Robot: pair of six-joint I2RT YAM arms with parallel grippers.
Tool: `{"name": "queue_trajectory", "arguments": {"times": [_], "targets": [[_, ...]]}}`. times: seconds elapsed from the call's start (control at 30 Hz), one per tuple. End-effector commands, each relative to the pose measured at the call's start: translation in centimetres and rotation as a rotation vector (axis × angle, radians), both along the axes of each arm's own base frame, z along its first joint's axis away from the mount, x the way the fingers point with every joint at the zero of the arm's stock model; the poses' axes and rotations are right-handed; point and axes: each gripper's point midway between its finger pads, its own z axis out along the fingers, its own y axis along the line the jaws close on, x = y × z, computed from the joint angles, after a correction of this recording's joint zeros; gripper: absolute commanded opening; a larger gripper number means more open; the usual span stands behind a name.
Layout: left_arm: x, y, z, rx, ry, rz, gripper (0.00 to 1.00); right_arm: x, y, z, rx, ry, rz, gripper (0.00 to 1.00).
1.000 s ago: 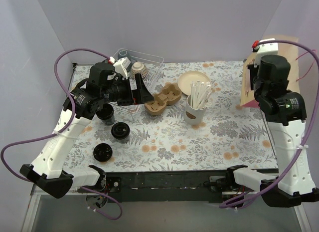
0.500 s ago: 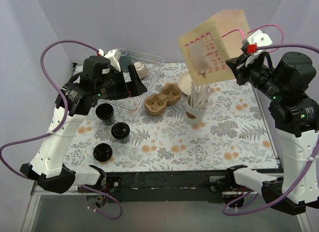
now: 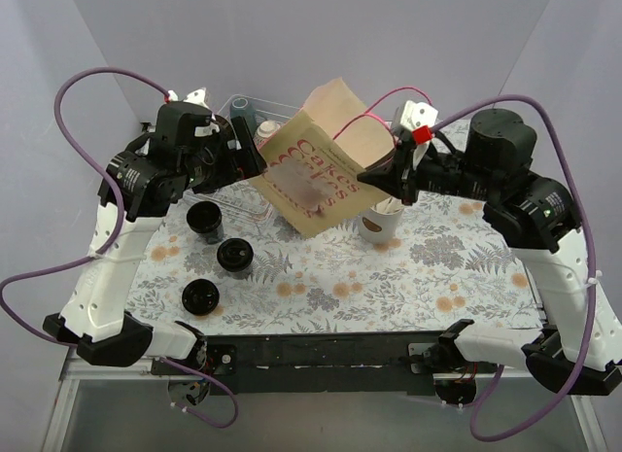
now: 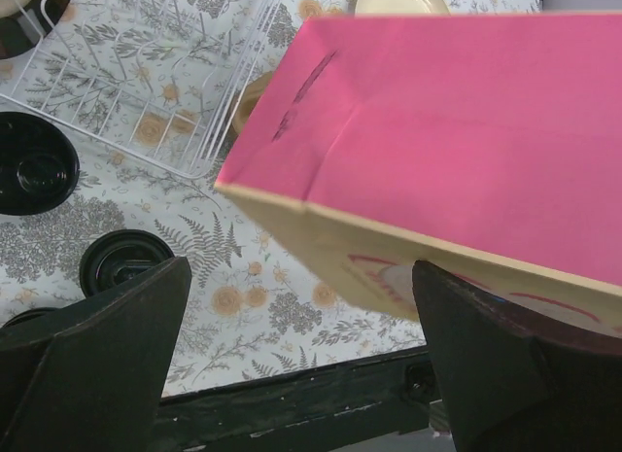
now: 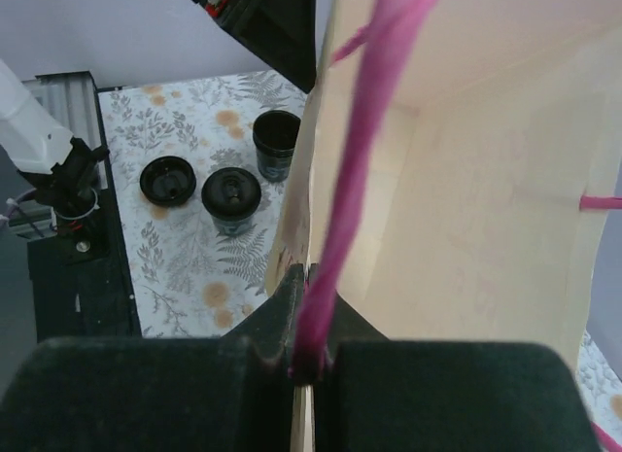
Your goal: Pack the takeout coffee
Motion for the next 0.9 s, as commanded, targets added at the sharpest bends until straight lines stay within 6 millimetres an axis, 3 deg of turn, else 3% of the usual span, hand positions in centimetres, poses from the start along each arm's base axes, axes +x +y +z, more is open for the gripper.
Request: {"name": "queue_trajectory", "arguments": {"times": [0.0,0.07,0.2,0.27,0.43,0.57,0.73,0.87], "targets": [[-0.5,1.6,0.6,0.022,-0.005,0.069,0.98,-0.9,0.0,-1.7,-0.018,-0.007,-0.005,0.01],[-0.5,1.8,0.2,0.023,0.009,0.085,0.98,-1.5,0.3,-3.3,-0.038,0.013,0.026,0.01],[-0.3,1.5,0.0,0.007,0.024,0.099,0.98,-2.2,0.2,-4.5,-0.068,0.038,0.049,0.01],[-0.2,0.6,-0.4,0.001,0.030,0.048,0.98,-2.5,0.2,-5.0,-0.085,0.032,0.062,0.01],[0.0,-1.3,-1.2,-0.041,0.043,-0.029,0.98,-2.5,-0.9,-8.2,-0.170,0.031,0.041,0.01],[-0.3,-3.2,-1.7,-0.110,0.046,-0.114,0.98,-2.3,-2.2,-9.2,-0.219,-0.018,0.000,0.01],[0.0,-4.1,-2.9,-0.141,0.067,-0.131,0.98,-2.3,-3.3,-12.0,-0.290,-0.019,-0.021,0.01],[0.8,-4.5,-3.8,-0.113,0.099,-0.133,0.98,-3.6,-3.5,-13.8,-0.322,0.035,0.016,0.01]]}}
